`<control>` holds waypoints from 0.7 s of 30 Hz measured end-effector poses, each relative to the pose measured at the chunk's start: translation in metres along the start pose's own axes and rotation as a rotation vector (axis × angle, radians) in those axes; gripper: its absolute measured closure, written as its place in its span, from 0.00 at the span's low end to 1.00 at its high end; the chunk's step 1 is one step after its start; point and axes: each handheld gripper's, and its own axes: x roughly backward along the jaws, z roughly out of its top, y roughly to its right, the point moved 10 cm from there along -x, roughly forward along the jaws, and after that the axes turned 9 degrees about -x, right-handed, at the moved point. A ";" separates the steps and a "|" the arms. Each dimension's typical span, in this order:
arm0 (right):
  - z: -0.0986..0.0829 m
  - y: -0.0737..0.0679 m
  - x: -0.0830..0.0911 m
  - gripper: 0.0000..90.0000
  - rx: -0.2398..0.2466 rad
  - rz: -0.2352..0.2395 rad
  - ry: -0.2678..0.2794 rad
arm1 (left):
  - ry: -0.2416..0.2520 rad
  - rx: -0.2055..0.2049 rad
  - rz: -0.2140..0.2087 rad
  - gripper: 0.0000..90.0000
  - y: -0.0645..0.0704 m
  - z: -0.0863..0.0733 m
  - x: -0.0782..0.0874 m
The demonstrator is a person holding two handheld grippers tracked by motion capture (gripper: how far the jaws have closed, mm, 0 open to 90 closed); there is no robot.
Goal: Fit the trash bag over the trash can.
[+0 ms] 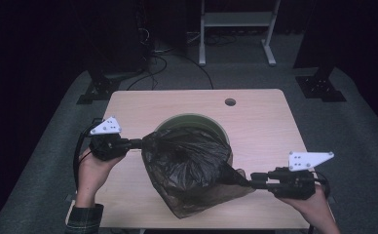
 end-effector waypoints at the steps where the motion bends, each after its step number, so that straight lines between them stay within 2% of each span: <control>1: 0.009 0.000 0.002 0.79 0.013 -0.008 0.016 | -0.002 -0.004 -0.002 1.00 0.000 0.001 0.000; 3: 0.025 0.000 0.002 0.79 0.032 -0.011 0.046 | 0.000 -0.006 -0.004 1.00 0.000 0.002 -0.001; 4: 0.044 0.002 0.000 0.79 0.052 -0.020 0.072 | 0.003 -0.008 -0.007 1.00 0.001 0.003 -0.002; 5: 0.044 0.002 0.000 0.79 0.052 -0.020 0.072 | 0.003 -0.008 -0.007 1.00 0.001 0.003 -0.002; 9: 0.078 0.011 -0.019 0.77 0.075 -0.036 0.079 | 0.004 -0.009 -0.010 1.00 0.001 0.004 -0.003; 10: 0.078 0.011 -0.019 0.77 0.075 -0.036 0.079 | 0.004 -0.009 -0.010 1.00 0.001 0.004 -0.003; 12: 0.092 0.018 -0.034 0.76 0.071 -0.037 0.071 | 0.003 -0.009 -0.011 1.00 0.001 0.004 -0.003; 13: 0.092 0.018 -0.034 0.76 0.071 -0.037 0.071 | 0.004 -0.010 -0.011 1.00 0.001 0.004 -0.003; 16: 0.099 0.025 -0.049 0.74 0.056 -0.031 0.042 | 0.008 -0.008 -0.012 1.00 0.000 0.004 -0.003; 17: 0.099 0.028 -0.058 0.82 0.040 -0.012 0.023 | 0.009 -0.007 -0.012 1.00 0.000 0.004 -0.003; 18: 0.099 0.028 -0.058 0.82 0.040 -0.012 0.023 | 0.009 -0.007 -0.012 1.00 0.000 0.004 -0.003; 19: 0.098 0.031 -0.064 0.95 0.052 -0.027 0.012 | 0.008 -0.006 -0.013 1.00 0.000 0.003 -0.003; 20: 0.098 0.032 -0.065 1.00 0.060 -0.039 0.015 | 0.006 -0.006 -0.016 1.00 0.000 0.003 -0.004; 21: 0.100 0.034 -0.066 1.00 0.068 -0.055 0.024 | 0.006 -0.006 -0.016 1.00 0.000 0.003 -0.004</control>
